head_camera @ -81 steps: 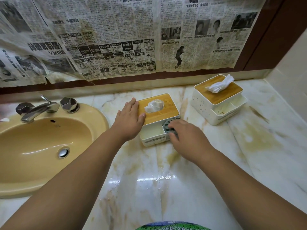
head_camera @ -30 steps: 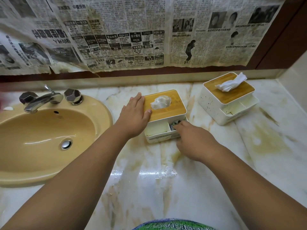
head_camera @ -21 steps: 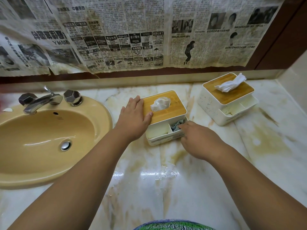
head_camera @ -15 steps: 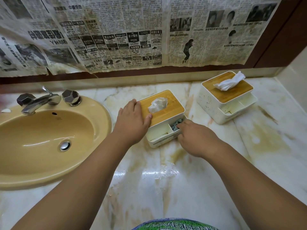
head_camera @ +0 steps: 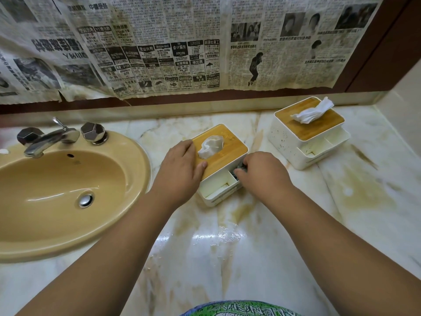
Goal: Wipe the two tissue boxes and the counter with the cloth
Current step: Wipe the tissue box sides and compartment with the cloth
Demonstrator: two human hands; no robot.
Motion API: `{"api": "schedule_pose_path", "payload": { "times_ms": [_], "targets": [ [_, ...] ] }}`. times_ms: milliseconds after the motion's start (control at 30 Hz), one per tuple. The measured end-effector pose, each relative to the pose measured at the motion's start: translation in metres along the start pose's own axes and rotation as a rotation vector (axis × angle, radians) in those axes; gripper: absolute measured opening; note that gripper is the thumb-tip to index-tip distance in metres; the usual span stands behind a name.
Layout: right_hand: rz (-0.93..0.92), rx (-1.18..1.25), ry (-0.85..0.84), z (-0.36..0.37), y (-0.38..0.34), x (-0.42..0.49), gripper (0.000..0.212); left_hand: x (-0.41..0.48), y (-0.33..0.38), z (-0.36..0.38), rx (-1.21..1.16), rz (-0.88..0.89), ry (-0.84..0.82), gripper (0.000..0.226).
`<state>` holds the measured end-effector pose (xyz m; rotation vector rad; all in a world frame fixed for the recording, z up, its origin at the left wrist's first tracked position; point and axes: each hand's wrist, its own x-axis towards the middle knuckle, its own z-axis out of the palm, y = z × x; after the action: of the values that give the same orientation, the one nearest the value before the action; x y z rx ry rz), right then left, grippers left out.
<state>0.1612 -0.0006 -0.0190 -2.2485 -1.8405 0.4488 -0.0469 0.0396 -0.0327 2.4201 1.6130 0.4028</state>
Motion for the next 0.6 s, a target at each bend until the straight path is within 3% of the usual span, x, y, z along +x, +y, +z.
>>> {"api": "schedule_pose_path", "payload": {
  "times_ms": [133,600],
  "targets": [
    [0.029,-0.051,-0.027,0.003,-0.002,0.003,0.036,-0.004,-0.007,-0.002,-0.101,0.008,-0.001,0.066],
    [0.099,-0.11,0.033,0.011,-0.011,0.017,0.028,-0.007,-0.005,-0.005,-0.039,0.052,-0.018,0.064]
  ]
}}
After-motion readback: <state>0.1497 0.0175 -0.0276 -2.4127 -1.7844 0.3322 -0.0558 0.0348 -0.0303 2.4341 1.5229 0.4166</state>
